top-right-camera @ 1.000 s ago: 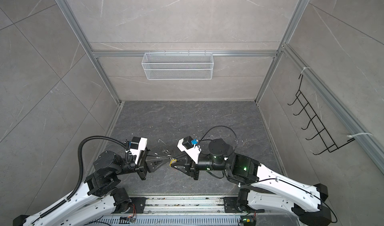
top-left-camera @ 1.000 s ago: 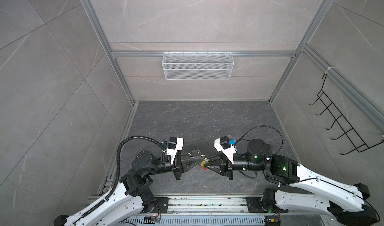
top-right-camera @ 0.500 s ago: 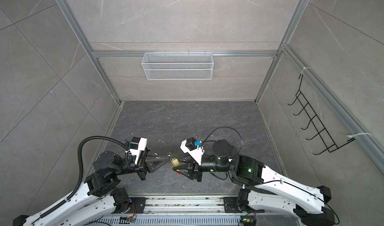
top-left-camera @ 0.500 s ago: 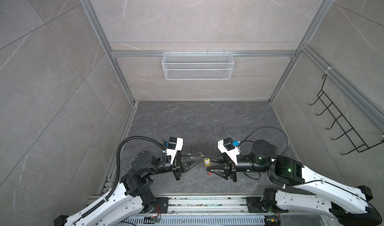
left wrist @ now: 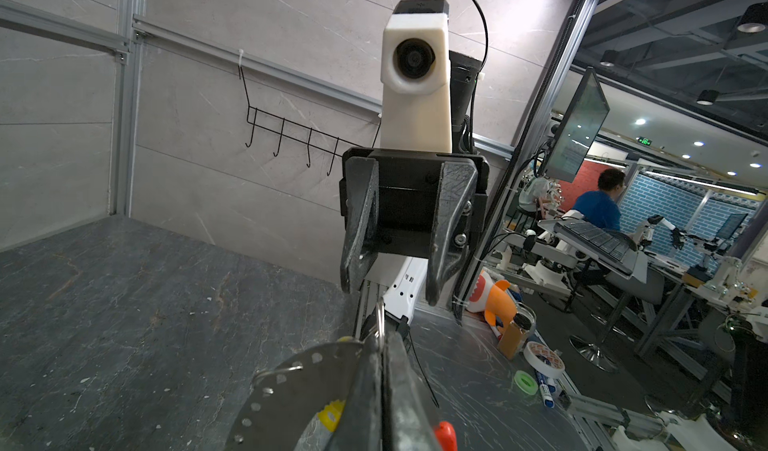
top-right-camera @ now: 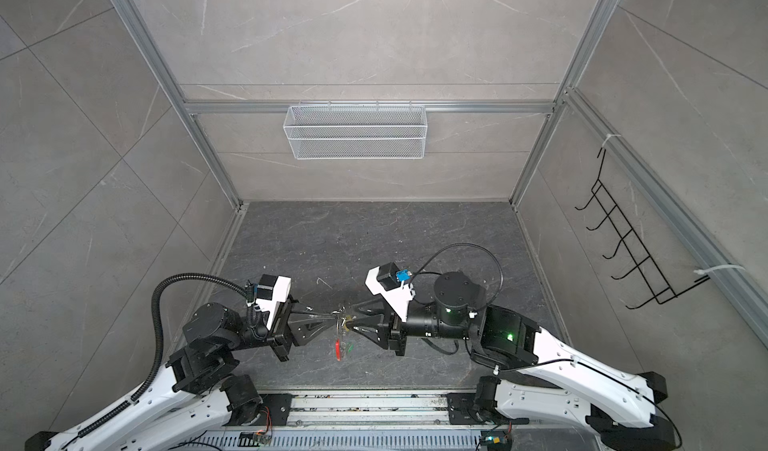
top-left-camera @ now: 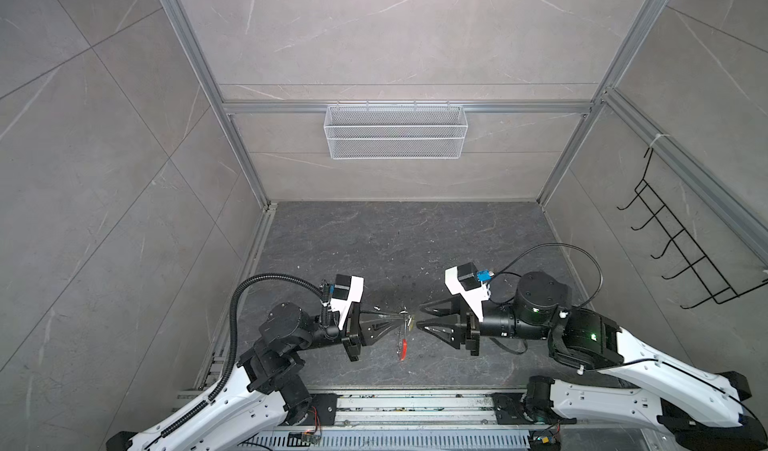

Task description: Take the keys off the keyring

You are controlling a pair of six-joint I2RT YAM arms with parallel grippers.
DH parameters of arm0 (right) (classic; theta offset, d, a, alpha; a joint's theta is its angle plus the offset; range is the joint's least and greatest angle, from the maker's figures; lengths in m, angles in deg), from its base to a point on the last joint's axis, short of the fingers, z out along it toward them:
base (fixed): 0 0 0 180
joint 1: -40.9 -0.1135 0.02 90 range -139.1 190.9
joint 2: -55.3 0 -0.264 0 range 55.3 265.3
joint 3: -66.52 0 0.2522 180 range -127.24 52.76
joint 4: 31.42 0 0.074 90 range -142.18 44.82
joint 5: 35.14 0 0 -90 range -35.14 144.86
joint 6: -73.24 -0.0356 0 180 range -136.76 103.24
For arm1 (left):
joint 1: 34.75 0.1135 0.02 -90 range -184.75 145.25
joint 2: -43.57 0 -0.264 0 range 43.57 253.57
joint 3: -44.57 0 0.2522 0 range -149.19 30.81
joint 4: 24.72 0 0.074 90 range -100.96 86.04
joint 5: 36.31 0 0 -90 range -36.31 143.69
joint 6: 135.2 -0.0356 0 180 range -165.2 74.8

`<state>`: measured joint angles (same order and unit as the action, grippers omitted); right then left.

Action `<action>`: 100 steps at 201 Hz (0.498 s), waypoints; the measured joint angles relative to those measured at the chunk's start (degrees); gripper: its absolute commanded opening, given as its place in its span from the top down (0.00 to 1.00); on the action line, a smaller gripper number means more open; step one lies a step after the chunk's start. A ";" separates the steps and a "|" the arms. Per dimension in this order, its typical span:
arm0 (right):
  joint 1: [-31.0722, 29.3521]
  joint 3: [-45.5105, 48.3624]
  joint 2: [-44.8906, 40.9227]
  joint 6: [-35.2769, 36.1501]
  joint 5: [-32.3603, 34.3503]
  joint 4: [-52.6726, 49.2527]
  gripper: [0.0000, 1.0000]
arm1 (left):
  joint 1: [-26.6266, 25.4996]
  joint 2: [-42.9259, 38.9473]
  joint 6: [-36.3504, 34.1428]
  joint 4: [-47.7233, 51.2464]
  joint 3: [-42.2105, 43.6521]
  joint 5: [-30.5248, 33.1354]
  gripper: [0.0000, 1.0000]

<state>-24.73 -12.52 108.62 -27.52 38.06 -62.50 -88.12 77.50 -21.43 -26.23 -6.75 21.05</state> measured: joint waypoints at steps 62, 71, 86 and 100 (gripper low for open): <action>0.00 -0.07 1.81 -0.22 -2.36 0.90 0.71 | 0.00 0.00 0.00 0.00 0.00 -0.52 1.00; 0.00 -0.15 1.86 -0.26 -2.64 0.94 0.73 | -0.02 0.00 0.00 0.00 0.00 -0.50 1.00; 0.00 -0.24 1.97 -0.50 -3.02 1.11 0.76 | 0.00 0.00 0.00 0.00 0.00 -0.52 1.00; 0.00 -0.33 2.19 -0.46 -3.21 1.16 0.77 | 0.00 0.00 0.00 0.00 0.00 -0.52 1.00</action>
<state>-24.73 -12.85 110.81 -27.98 34.85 -61.34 -88.12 77.50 -21.43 -26.23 -6.75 20.52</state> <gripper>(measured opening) 0.238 0.045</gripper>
